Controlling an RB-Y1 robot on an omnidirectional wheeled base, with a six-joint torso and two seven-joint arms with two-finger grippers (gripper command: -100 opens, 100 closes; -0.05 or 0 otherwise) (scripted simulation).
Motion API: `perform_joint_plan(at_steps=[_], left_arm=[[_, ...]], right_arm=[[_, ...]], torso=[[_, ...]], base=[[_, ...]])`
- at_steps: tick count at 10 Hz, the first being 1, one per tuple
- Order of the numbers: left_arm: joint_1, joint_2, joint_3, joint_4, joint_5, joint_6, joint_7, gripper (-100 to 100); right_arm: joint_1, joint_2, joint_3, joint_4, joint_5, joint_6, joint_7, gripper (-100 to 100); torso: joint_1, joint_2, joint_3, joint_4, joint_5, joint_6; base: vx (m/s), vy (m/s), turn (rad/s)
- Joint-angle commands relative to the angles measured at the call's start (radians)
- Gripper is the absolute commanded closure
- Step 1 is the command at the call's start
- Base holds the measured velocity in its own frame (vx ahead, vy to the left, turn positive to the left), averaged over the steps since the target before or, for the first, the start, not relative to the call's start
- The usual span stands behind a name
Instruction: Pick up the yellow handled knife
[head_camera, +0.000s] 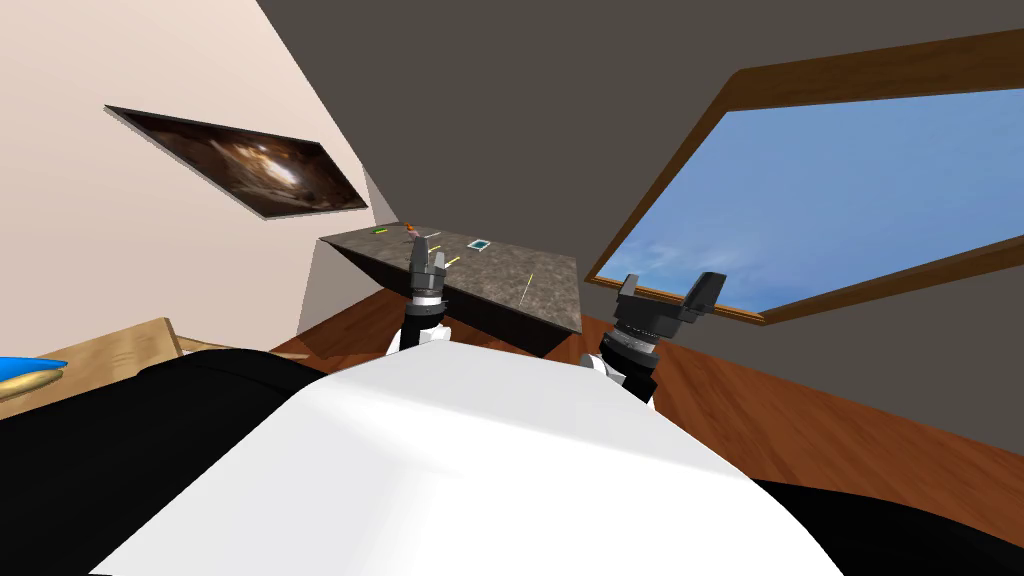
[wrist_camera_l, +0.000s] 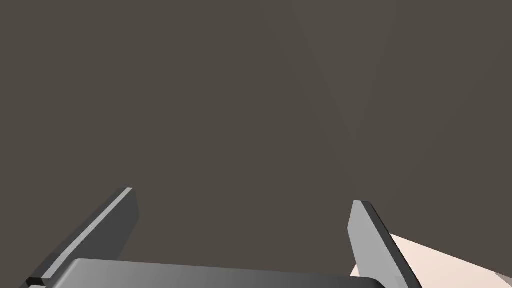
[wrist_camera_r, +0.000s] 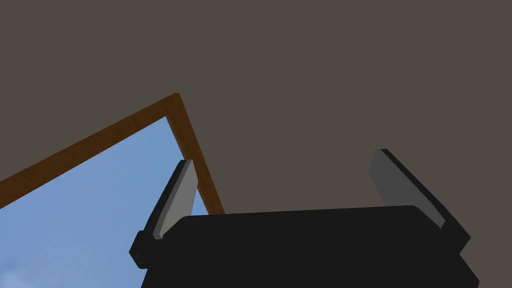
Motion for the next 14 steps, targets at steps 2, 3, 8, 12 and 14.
perform_joint_plan(at_steps=[2,3,8,12,14], left_arm=[[0.000,0.000,0.000,0.000,0.000,0.000,0.000,0],[0.000,0.000,0.000,0.000,0.000,0.000,0.000,0],[0.000,0.000,0.000,0.000,0.000,0.000,0.000,0],[0.000,0.000,0.000,0.000,0.000,0.000,0.000,0],[0.000,0.000,0.000,0.000,0.000,0.000,0.000,0]], right_arm=[[0.012,-0.066,0.022,-0.016,-0.008,-0.005,0.020,-100],[0.018,-0.097,0.038,-0.024,-0.014,-0.007,0.031,-100],[0.054,-0.233,0.135,-0.053,-0.053,-0.006,0.084,-100],[0.082,-0.339,0.243,-0.052,-0.098,0.007,0.116,-100],[0.089,-0.395,0.284,-0.047,-0.116,0.014,0.124,-100]], torso=[[0.000,0.001,0.000,0.000,0.000,0.000],[0.000,0.002,0.001,0.000,0.000,0.000],[0.002,0.004,0.002,0.001,0.000,0.000],[0.003,0.003,0.002,0.001,0.001,0.000],[0.005,0.003,0.002,0.001,0.001,0.000]], base=[[-0.027,0.004,-0.008],[-0.053,0.012,-0.003],[-0.055,0.031,0.022],[-0.055,0.051,0.078],[-0.032,0.075,0.061]])
